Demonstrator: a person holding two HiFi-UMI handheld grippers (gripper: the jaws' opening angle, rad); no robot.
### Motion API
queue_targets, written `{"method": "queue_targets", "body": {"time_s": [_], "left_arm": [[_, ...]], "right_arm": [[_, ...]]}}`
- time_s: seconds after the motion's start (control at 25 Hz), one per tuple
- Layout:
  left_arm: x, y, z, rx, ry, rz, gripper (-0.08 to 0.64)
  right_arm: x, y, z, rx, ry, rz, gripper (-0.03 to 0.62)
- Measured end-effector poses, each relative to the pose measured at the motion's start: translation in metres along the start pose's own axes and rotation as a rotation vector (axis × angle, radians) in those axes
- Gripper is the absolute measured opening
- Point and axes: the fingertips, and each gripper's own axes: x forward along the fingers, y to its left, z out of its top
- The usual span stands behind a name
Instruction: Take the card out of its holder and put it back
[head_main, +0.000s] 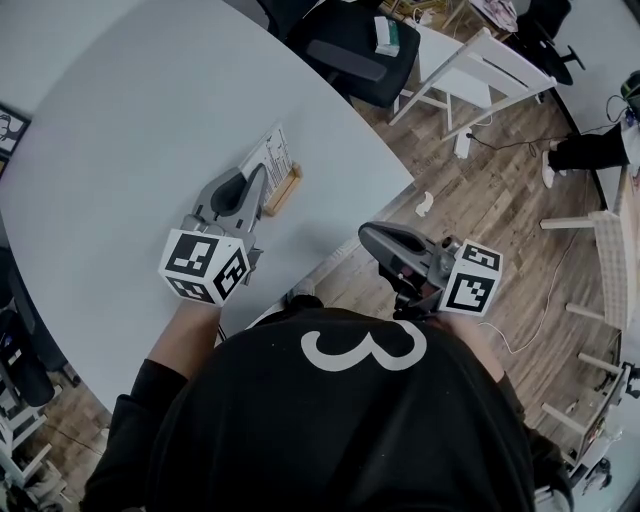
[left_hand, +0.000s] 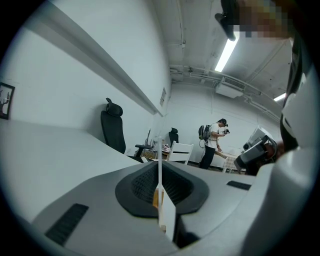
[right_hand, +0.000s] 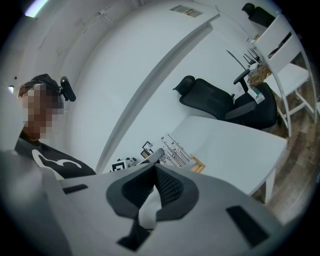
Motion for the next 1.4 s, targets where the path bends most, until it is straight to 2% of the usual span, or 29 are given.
{"method": "queue_targets", "body": {"time_s": [0.52, 0.76, 0.92, 1.4], "left_arm": [[0.000, -0.001, -0.002, 0.017, -0.027, -0.009, 0.025], [-0.001, -0.006, -0.004, 0.069, -0.020, 0.001, 0.025], [0.000, -0.005, -0.005, 0.065, -0.018, 0.006, 0.025], [0.002, -0.007, -0.011, 0.050, 0.045, -0.004, 0.025]], "right_arm": [[0.001, -0.004, -0.006, 0.015, -0.009, -0.011, 0.009], [0.001, -0.007, -0.008, 0.025, -0.018, -0.021, 0.009], [0.000, -0.010, -0.006, 0.030, -0.027, -0.026, 0.009], [0.003, -0.008, -0.012, 0.025, -0.025, -0.012, 0.009]]}}
